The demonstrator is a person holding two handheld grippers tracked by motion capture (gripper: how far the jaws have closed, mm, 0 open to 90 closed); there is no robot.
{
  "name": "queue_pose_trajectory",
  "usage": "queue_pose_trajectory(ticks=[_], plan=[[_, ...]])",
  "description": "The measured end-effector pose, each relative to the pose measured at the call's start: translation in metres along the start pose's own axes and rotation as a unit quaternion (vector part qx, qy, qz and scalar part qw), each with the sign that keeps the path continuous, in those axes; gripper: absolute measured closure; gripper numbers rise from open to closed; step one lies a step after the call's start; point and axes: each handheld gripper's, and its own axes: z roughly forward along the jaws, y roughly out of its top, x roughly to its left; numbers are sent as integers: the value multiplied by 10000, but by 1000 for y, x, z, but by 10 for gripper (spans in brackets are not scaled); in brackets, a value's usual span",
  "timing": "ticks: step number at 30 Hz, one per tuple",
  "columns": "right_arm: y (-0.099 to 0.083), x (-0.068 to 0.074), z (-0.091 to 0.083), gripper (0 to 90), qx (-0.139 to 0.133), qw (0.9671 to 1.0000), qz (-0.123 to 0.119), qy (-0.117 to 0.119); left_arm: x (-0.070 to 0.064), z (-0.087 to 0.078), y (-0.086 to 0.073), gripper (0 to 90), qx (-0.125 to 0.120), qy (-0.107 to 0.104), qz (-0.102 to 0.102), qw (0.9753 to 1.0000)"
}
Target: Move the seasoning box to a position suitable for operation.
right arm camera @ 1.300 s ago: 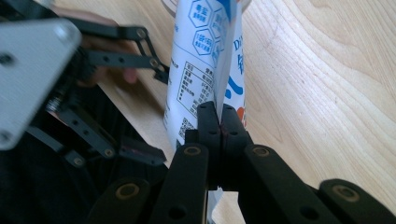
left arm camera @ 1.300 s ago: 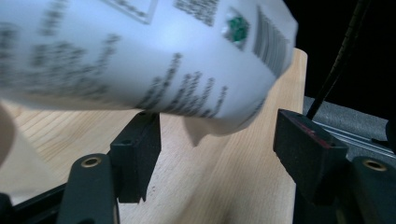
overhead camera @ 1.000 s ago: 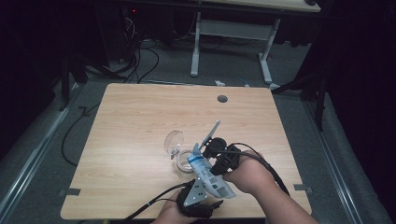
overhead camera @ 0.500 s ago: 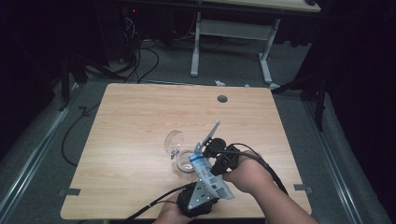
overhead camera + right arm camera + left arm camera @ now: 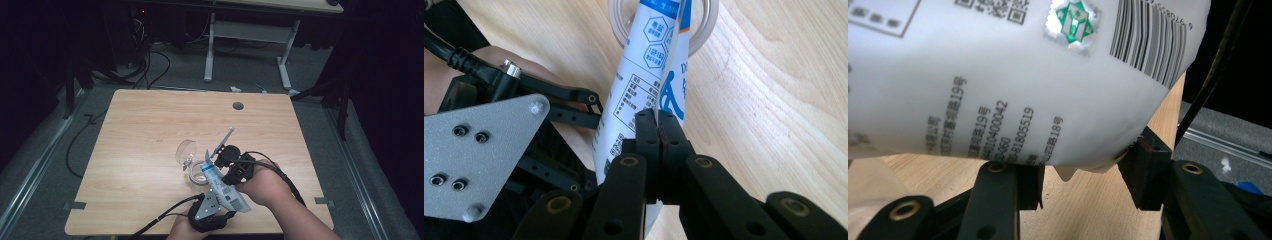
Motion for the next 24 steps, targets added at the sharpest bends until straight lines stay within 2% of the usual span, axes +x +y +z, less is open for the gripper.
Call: queue_pose_trajectory(ticks=[7, 11, 16, 19, 21, 24], plan=[[3, 0, -1, 873, -89, 10000, -30, -33, 3, -5, 5, 578, -146, -19, -124, 9998], [3, 0, -2, 864, -183, 9998, -19, -19, 4, -7, 6, 581, -130, 64, -109, 9998], [2, -1, -1, 822, -159, 9999, -1, -31, 5, -6, 5, 580, -86, 95, -222, 9997], [1, -1, -1, 832, -134, 9999, -2, -39, 4, -6, 4, 581, -68, 101, -219, 9997], [0, -1, -1, 878, -127, 9999, -6, -22, 4, -6, 5, 581, -75, 81, -213, 9997], [1, 0, -1, 897, -62, 9999, -85, -65, 3, -6, 6, 580, -73, 31, -267, 9996]])
